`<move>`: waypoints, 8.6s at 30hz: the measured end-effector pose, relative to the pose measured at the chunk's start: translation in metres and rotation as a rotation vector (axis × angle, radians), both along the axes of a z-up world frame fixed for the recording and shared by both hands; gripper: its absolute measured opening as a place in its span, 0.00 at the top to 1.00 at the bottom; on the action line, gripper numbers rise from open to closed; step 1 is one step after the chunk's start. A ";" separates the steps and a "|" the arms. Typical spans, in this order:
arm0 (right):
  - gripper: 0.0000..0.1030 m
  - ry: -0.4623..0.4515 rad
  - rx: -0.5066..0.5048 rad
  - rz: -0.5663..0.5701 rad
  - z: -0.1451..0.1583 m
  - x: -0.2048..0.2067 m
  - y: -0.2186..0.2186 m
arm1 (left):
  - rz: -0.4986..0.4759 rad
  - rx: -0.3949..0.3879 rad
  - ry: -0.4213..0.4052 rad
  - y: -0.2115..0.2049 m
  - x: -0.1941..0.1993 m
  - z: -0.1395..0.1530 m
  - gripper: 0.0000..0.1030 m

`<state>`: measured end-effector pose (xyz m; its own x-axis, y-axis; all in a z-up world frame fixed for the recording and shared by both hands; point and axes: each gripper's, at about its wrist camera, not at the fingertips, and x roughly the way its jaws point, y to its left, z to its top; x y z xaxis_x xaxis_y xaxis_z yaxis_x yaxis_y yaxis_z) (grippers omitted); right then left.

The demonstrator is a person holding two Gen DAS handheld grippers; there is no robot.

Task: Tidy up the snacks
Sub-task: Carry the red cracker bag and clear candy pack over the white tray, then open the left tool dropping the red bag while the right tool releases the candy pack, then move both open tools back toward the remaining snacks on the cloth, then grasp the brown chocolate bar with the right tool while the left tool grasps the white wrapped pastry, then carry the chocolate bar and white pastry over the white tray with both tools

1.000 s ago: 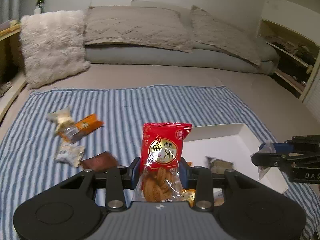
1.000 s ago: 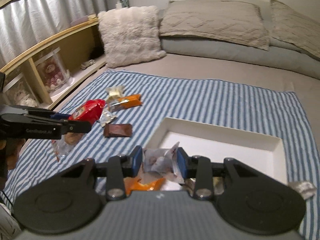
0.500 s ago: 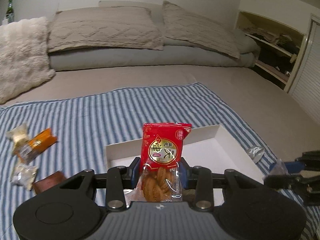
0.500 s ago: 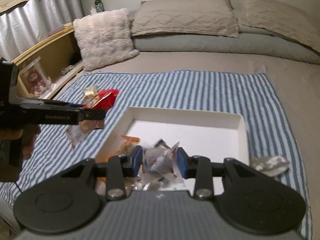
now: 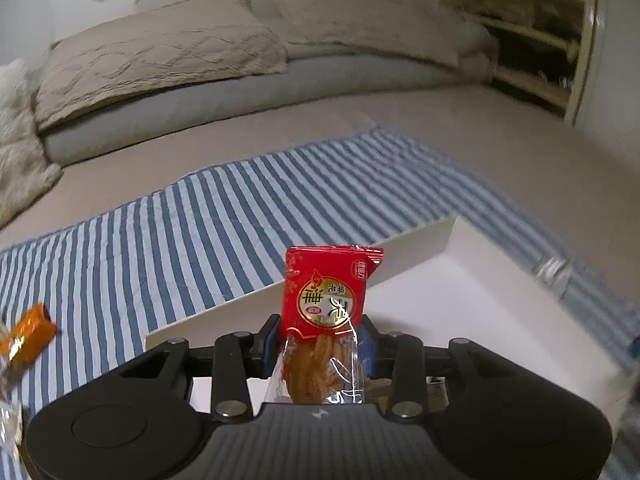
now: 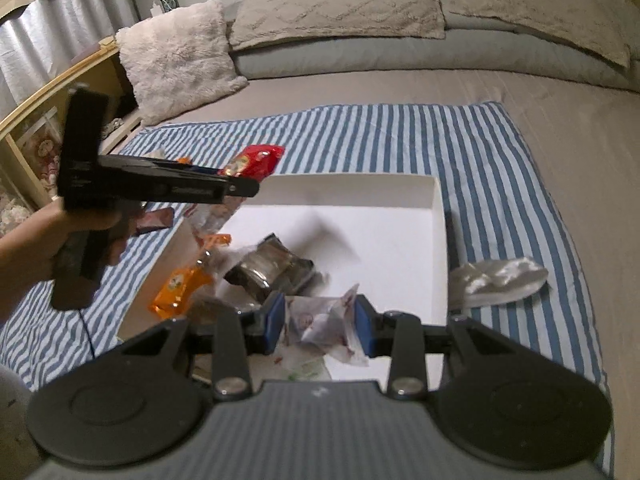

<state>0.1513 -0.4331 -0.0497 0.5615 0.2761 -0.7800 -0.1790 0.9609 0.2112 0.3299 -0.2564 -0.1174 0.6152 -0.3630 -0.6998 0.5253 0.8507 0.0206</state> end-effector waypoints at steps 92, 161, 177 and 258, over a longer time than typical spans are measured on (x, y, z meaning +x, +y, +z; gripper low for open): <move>0.00 0.097 -0.128 -0.141 -0.010 0.016 0.083 | 0.269 -0.063 0.270 0.145 -0.111 0.051 0.00; 0.01 0.083 -0.028 0.246 -0.114 0.201 0.328 | 0.362 0.125 0.099 0.297 0.053 -0.027 0.00; 0.33 0.081 -0.046 0.327 -0.107 0.194 0.320 | 0.355 0.147 0.159 0.291 0.072 -0.050 0.43; 0.38 -0.144 0.047 -0.032 0.043 0.075 0.092 | 0.249 -0.134 0.042 0.169 -0.007 0.050 0.50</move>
